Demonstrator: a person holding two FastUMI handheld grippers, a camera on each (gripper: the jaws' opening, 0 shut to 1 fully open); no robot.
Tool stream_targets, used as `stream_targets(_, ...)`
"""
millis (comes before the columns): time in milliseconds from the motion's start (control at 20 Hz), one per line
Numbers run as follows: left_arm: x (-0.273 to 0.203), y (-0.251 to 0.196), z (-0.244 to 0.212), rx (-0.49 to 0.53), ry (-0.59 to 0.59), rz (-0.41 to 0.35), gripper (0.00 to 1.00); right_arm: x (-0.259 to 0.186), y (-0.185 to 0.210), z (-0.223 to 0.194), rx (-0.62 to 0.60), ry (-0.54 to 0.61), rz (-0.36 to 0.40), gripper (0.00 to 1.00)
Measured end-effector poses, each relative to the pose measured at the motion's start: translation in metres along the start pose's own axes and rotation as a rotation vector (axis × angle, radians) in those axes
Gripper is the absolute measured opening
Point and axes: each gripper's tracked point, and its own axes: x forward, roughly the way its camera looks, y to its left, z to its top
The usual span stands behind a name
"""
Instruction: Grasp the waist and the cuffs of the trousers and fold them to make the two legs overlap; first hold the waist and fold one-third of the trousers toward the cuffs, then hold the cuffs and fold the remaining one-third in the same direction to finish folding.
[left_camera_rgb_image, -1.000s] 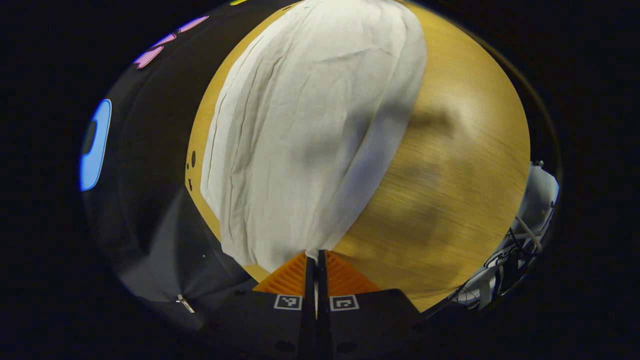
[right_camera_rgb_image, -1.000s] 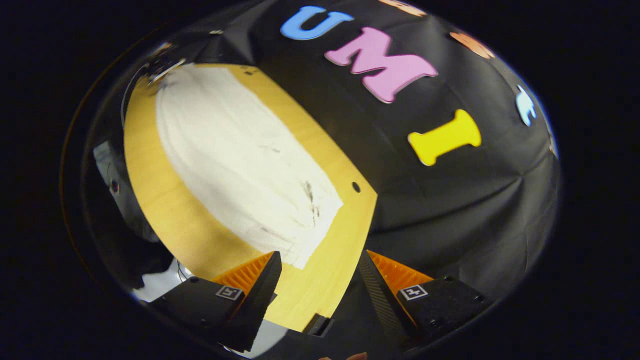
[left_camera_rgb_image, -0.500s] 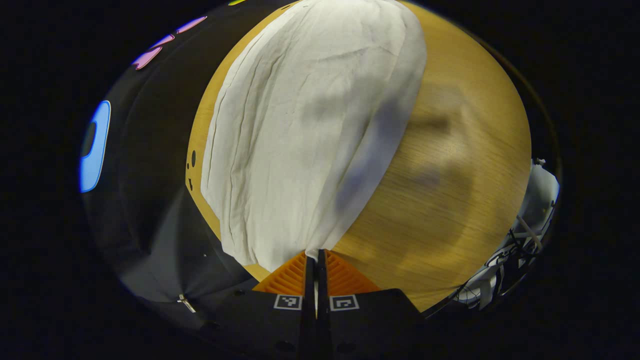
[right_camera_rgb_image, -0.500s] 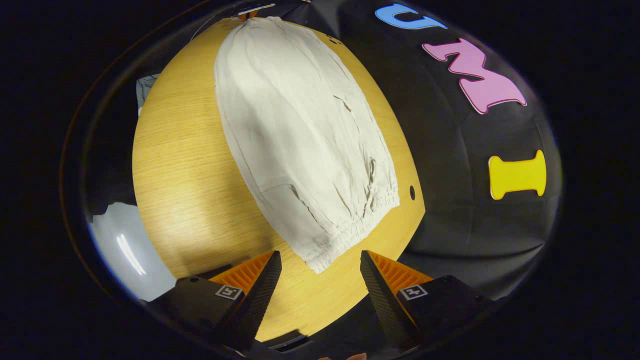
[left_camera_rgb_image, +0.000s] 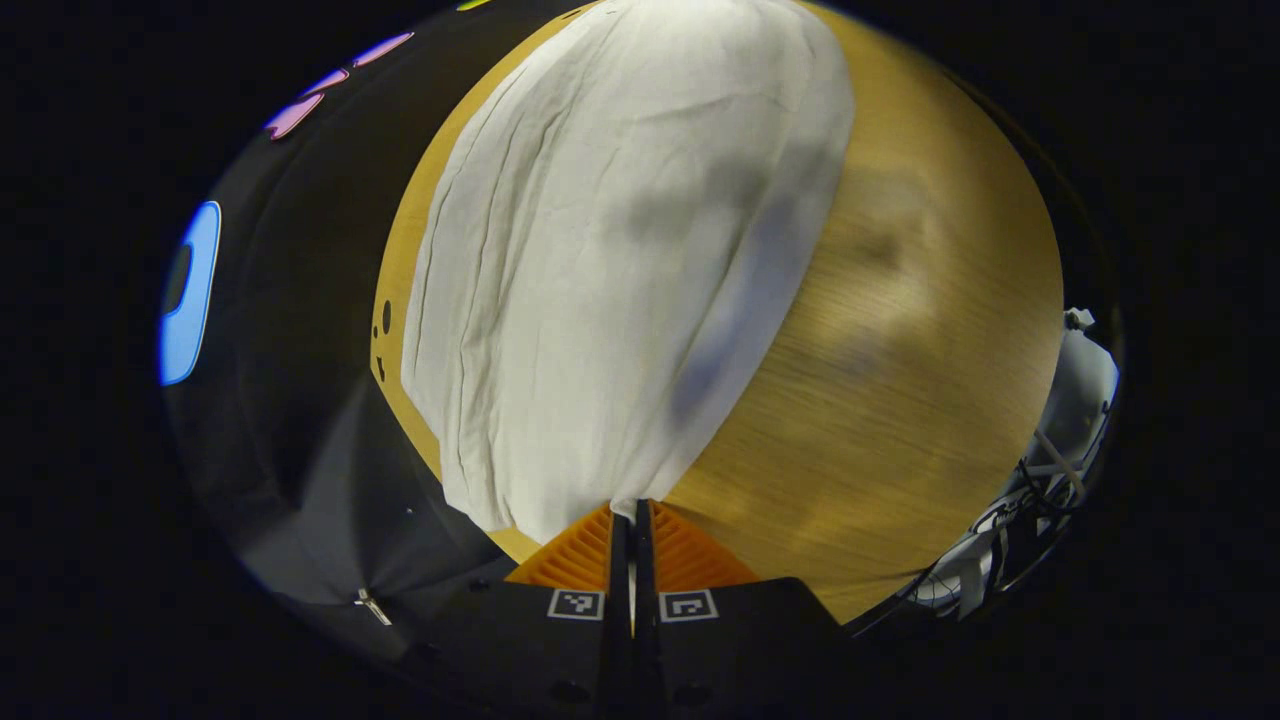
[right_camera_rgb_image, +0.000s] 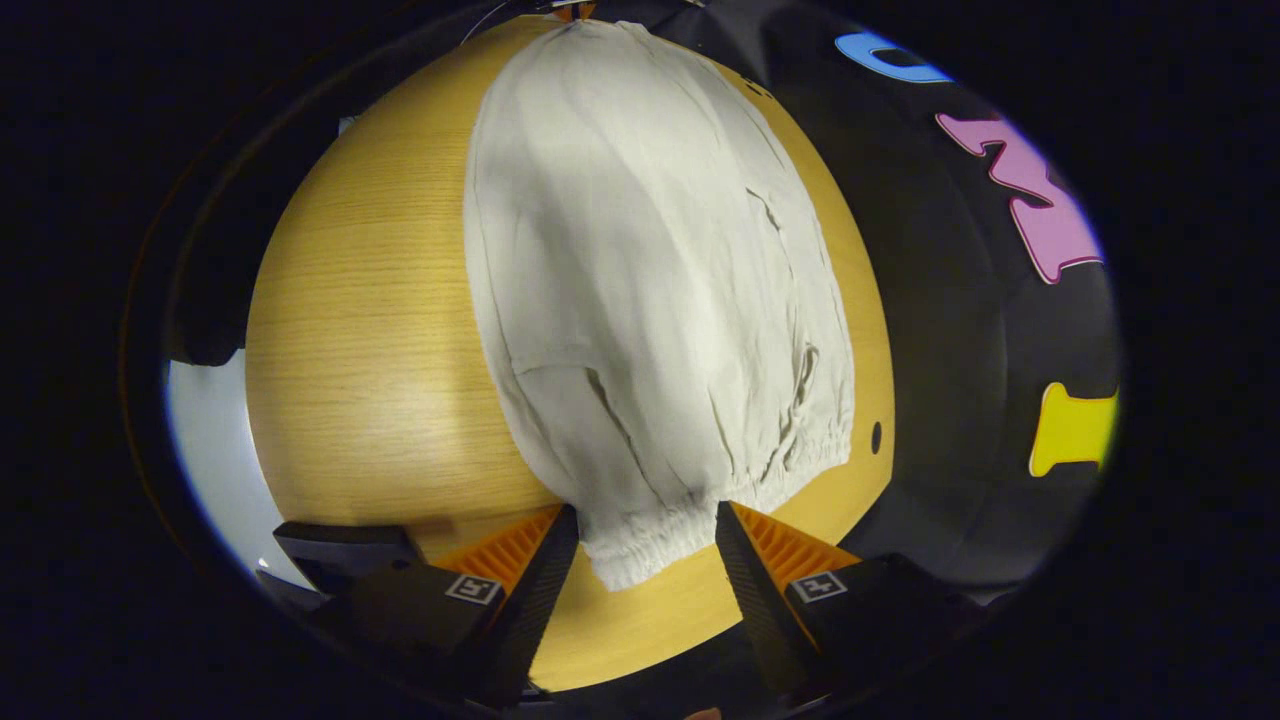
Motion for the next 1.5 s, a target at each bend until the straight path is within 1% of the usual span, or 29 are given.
stream_targets(50, 0.0, 0.0, 0.0, -0.002, 0.002, -0.003, 0.06, 0.001, 0.0, 0.0, 0.013, 0.004, 0.025, 0.76)
stream_targets(150, 0.0, 0.0, 0.0, -0.011, 0.004, -0.009, 0.06, 0.003, 0.007, -0.003, 0.075, 0.037, 0.1, 0.71)
stream_targets(200, 0.0, 0.0, 0.0, -0.016, 0.002, -0.01, 0.06, 0.002, 0.01, -0.003, 0.122, 0.056, 0.131, 0.65)
stream_targets(250, 0.0, 0.0, 0.0, -0.02, 0.0, -0.01, 0.06, 0.004, 0.014, -0.002, 0.165, 0.075, 0.163, 0.46)
stream_targets(300, 0.0, 0.001, 0.0, -0.023, -0.003, -0.008, 0.06, 0.004, 0.014, -0.003, 0.195, 0.084, 0.187, 0.46)
stream_targets(350, 0.001, 0.0, 0.0, -0.033, -0.006, -0.007, 0.06, 0.004, 0.013, -0.002, 0.21, 0.089, 0.204, 0.37)
stream_targets(400, 0.001, 0.0, -0.002, -0.056, -0.004, -0.01, 0.06, 0.007, 0.014, -0.004, 0.222, 0.096, 0.214, 0.33)
stream_targets(450, 0.003, -0.001, -0.003, -0.093, 0.0, -0.019, 0.06, 0.004, 0.012, -0.001, 0.225, 0.095, 0.221, 0.23)
stream_targets(500, 0.004, -0.002, -0.005, -0.136, 0.008, -0.035, 0.06, 0.01, 0.012, -0.004, 0.219, 0.1, 0.213, 0.15)
stream_targets(550, 0.002, -0.005, -0.004, -0.168, 0.014, -0.055, 0.06, 0.003, 0.008, -0.001, 0.205, 0.095, 0.203, 0.03)
stream_targets(600, -0.001, -0.009, -0.002, -0.177, 0.017, -0.074, 0.06, 0.006, 0.009, -0.004, 0.189, 0.102, 0.187, 0.16)
stream_targets(650, -0.003, -0.01, -0.002, -0.172, 0.018, -0.091, 0.06, 0.005, 0.011, -0.003, 0.191, 0.099, 0.186, 0.05)
stream_targets(700, -0.005, -0.01, -0.005, -0.162, 0.019, -0.106, 0.06, 0.005, 0.013, -0.004, 0.218, 0.1, 0.2, 0.05)
stream_targets(800, -0.005, -0.016, -0.012, -0.188, 0.024, -0.14, 0.06, 0.002, 0.017, 0.001, 0.296, 0.093, 0.272, 0.05)
stream_targets(900, -0.008, -0.029, -0.017, -0.234, 0.032, -0.179, 0.06, 0.002, 0.016, 0.005, 0.31, 0.086, 0.323, 0.05)
stream_targets(1000, -0.014, -0.035, -0.021, -0.231, 0.025, -0.2, 0.06, 0.002, 0.014, 0.005, 0.313, 0.083, 0.346, 0.05)
stream_targets(1050, -0.017, -0.038, -0.022, -0.225, 0.021, -0.198, 0.06, 0.008, 0.005, 0.006, 0.318, 0.078, 0.319, 0.05)
stream_targets(1150, -0.026, -0.041, -0.028, -0.256, 0.019, -0.17, 0.06, -0.005, 0.005, 0.008, 0.413, 0.052, 0.307, 0.05)
stream_targets(1250, -0.029, -0.032, -0.029, -0.343, 0.013, -0.148, 0.06, -0.015, -0.006, 0.012, 0.507, 0.029, 0.274, 0.05)
stream_targets(1350, -0.033, -0.02, -0.02, -0.441, 0.007, -0.148, 0.06, -0.024, -0.022, 0.018, 0.575, 0.003, 0.236, 0.06)
stream_targets(1500, -0.037, 0.018, -0.008, -0.536, -0.02, -0.123, 0.06, -0.034, -0.052, 0.024, 0.656, -0.02, 0.154, 0.05)
